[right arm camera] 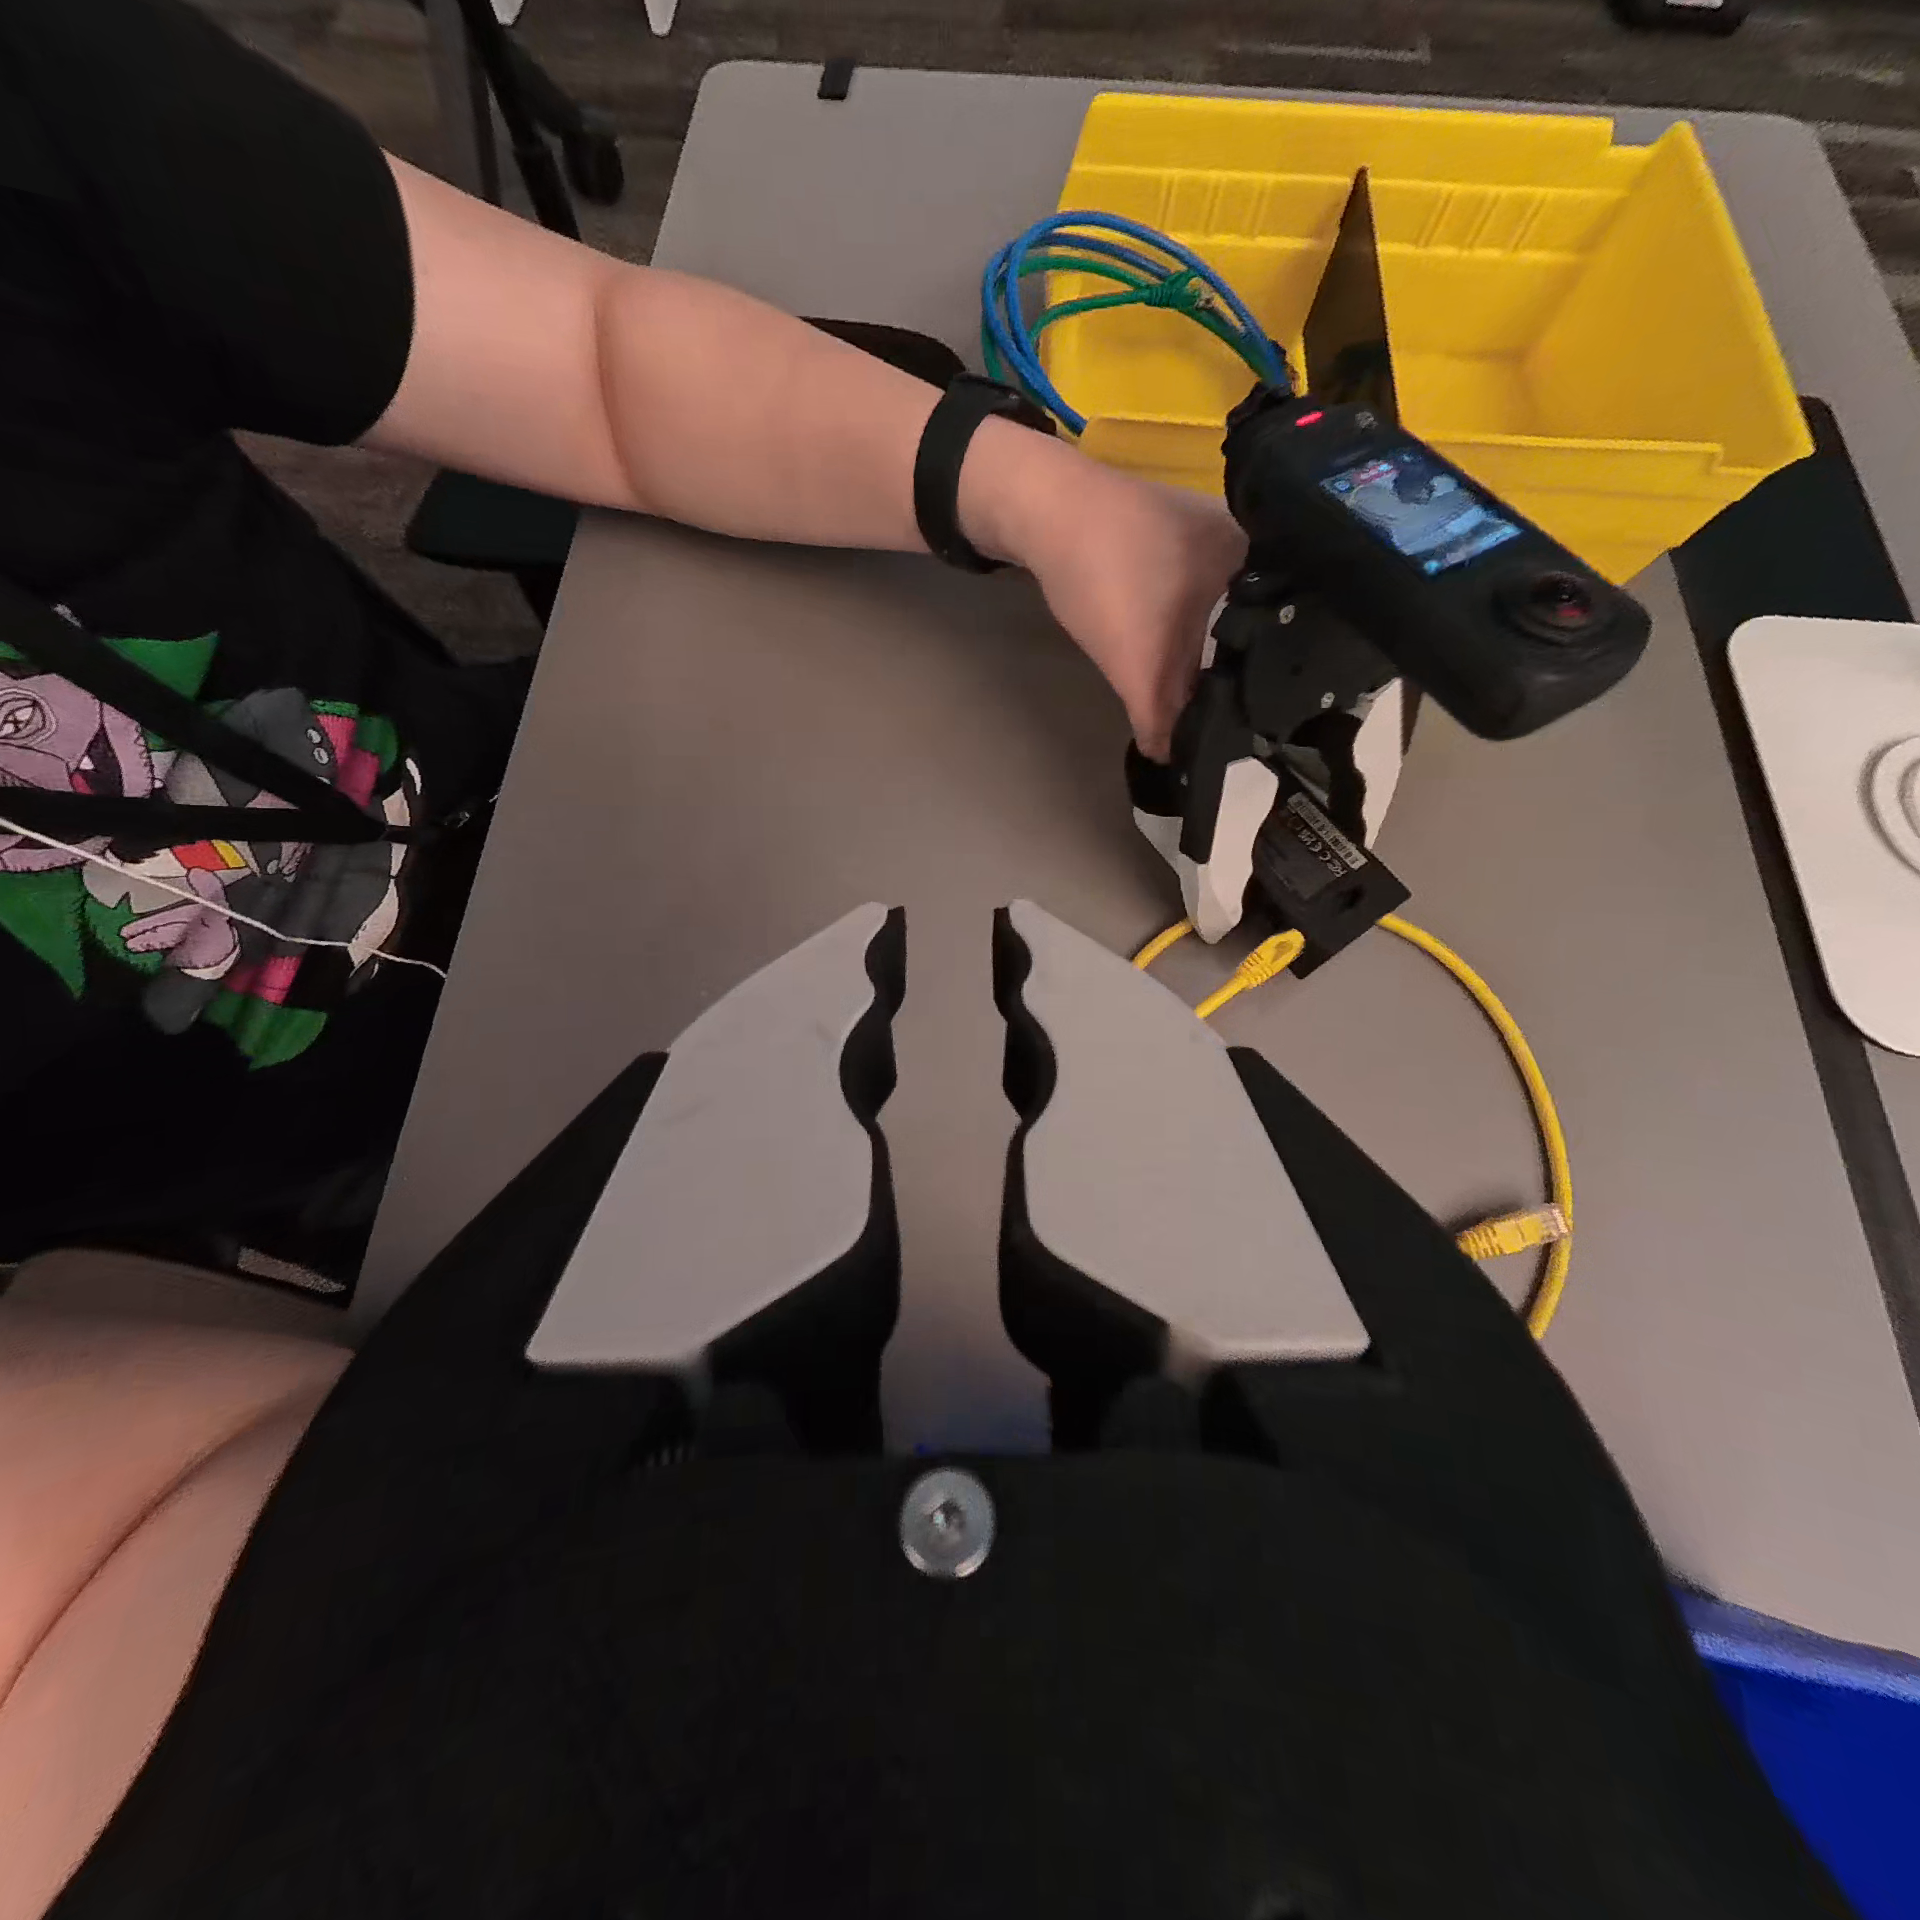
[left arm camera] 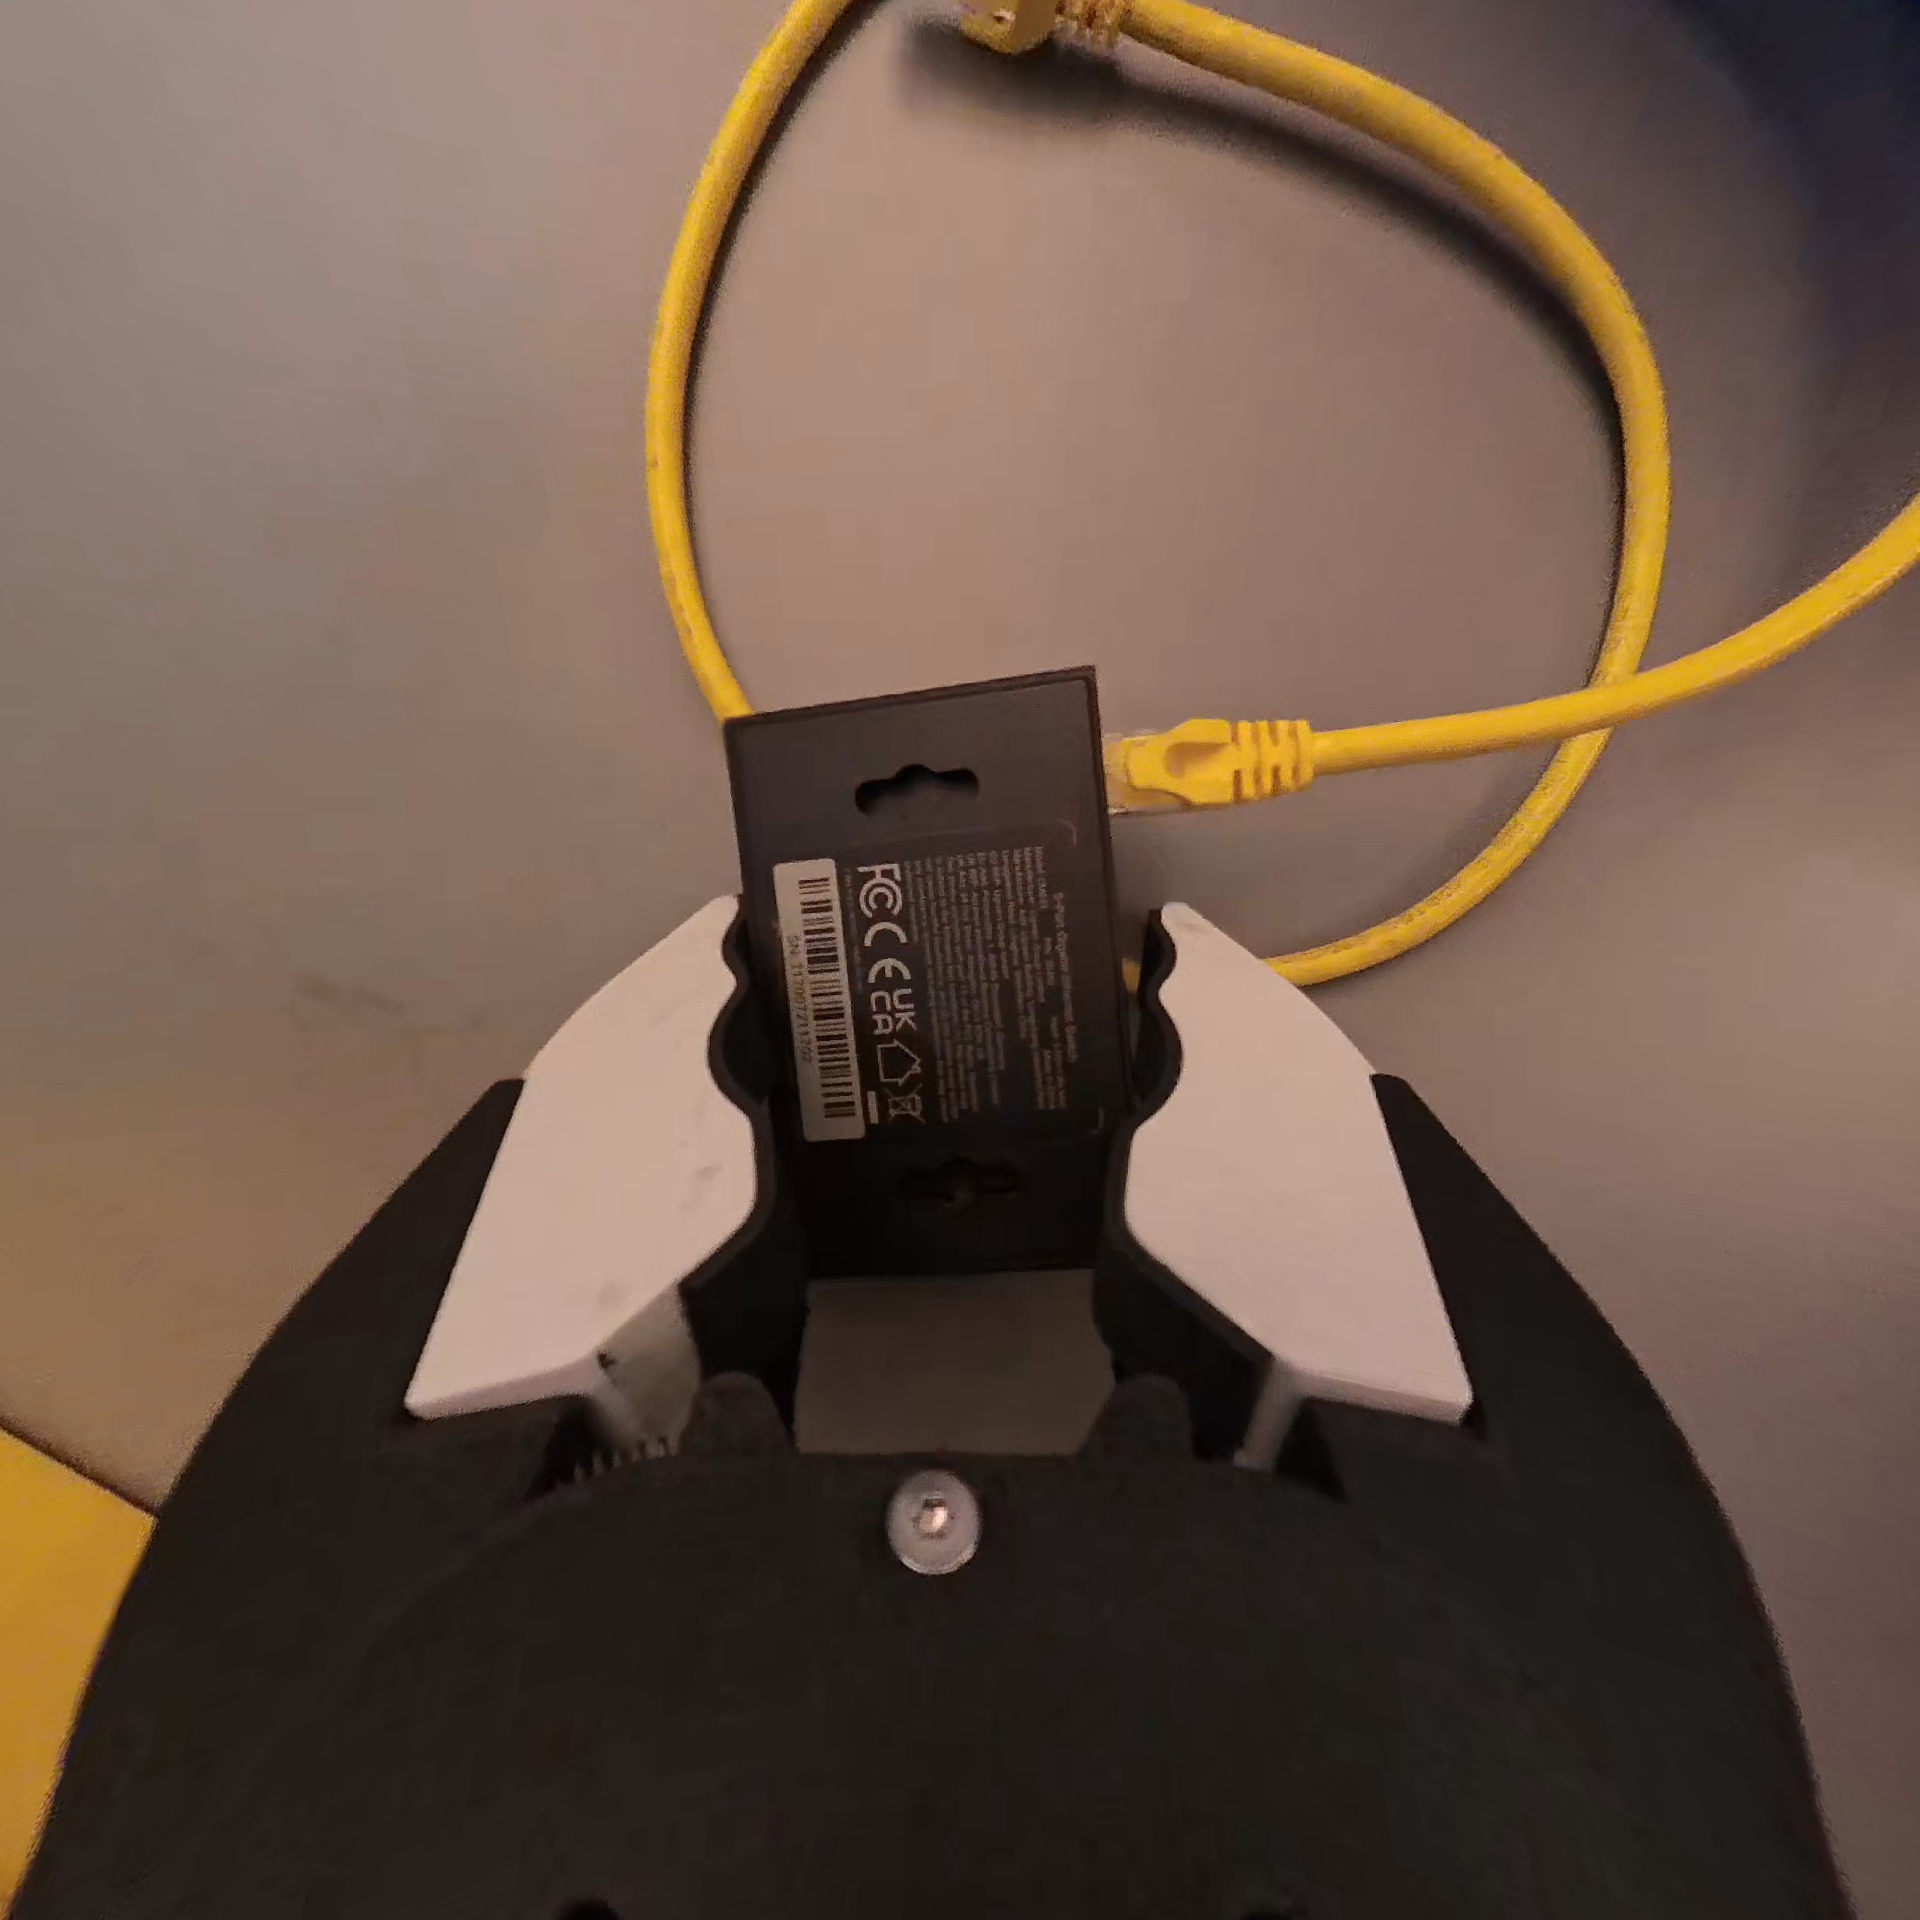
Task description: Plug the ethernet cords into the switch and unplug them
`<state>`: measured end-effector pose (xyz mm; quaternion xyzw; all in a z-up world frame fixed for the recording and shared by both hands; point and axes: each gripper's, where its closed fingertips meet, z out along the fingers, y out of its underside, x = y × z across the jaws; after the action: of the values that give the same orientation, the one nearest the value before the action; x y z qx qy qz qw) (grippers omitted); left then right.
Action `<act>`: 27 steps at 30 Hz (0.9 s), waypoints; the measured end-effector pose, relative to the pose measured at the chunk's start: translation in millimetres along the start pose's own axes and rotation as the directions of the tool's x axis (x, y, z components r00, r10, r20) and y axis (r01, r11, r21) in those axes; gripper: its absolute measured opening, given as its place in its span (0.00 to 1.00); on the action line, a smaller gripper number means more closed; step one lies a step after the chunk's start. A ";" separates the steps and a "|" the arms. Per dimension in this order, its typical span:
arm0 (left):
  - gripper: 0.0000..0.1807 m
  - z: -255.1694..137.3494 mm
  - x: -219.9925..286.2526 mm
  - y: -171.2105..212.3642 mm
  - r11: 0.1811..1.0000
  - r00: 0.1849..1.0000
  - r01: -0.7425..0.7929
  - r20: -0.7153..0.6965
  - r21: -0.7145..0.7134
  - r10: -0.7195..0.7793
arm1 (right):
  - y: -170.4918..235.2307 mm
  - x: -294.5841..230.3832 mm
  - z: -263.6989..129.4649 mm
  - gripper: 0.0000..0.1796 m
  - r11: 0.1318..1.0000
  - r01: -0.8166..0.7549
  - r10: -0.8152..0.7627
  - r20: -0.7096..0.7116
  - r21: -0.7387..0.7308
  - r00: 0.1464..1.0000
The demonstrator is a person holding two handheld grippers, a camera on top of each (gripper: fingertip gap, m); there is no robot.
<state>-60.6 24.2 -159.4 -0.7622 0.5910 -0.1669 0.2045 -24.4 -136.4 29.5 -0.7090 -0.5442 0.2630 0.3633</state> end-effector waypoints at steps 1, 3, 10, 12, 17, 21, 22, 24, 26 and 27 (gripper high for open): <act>0.37 -3.2 -1.1 -2.6 1.000 1.000 0.008 0.002 0.016 -0.008 | -0.1 -0.2 -1.4 0.09 1.000 0.002 -0.002 -0.002 0.005 1.000; 0.39 -13.7 0.3 -10.5 0.998 1.000 0.013 -0.008 0.057 -0.013 | 0.4 -0.4 -3.8 0.09 1.000 0.009 -0.009 -0.010 0.009 1.000; 0.40 -108.2 -15.7 -35.3 0.979 0.991 -0.046 0.130 0.198 0.020 | -4.0 1.6 -9.0 0.10 0.998 0.038 -0.036 -0.037 0.045 0.999; 0.36 -155.7 -35.3 -23.9 0.977 0.975 -0.057 0.223 0.204 0.010 | -6.6 3.9 -9.3 0.10 0.997 0.050 -0.047 -0.053 0.057 0.997; 0.30 -227.9 -43.7 74.9 1.000 0.981 0.021 0.194 0.009 -0.023 | -7.6 9.0 -7.1 0.11 0.997 0.050 -0.046 -0.063 0.064 0.997; 0.29 -234.1 -33.4 121.9 0.994 0.989 0.060 0.140 -0.089 -0.048 | -3.8 14.3 -4.0 0.11 0.998 0.030 -0.027 -0.061 0.055 0.998; 0.28 -229.0 -28.9 126.0 0.991 0.992 0.085 0.106 -0.104 -0.074 | -3.2 15.7 -3.7 0.11 0.998 0.025 -0.022 -0.062 0.054 0.998; 0.27 -215.2 -27.9 132.4 0.984 0.988 0.130 0.096 -0.123 -0.119 | -2.8 18.0 -3.5 0.11 0.998 0.016 -0.013 -0.066 0.054 0.998; 0.24 -199.0 -28.5 138.9 0.981 0.986 0.145 0.103 -0.125 -0.132 | -2.3 18.5 -3.6 0.11 0.999 0.013 -0.009 -0.069 0.050 0.998; 0.23 -191.7 -28.8 141.8 0.981 0.984 0.152 0.112 -0.120 -0.139 | -2.3 17.9 -3.7 0.11 0.999 0.015 -0.012 -0.070 0.049 0.997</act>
<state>-280.8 -0.8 -67.0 -0.8225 0.5319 -0.1037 0.1726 -18.1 -119.7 34.0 -0.7049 -0.5293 0.2491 0.4012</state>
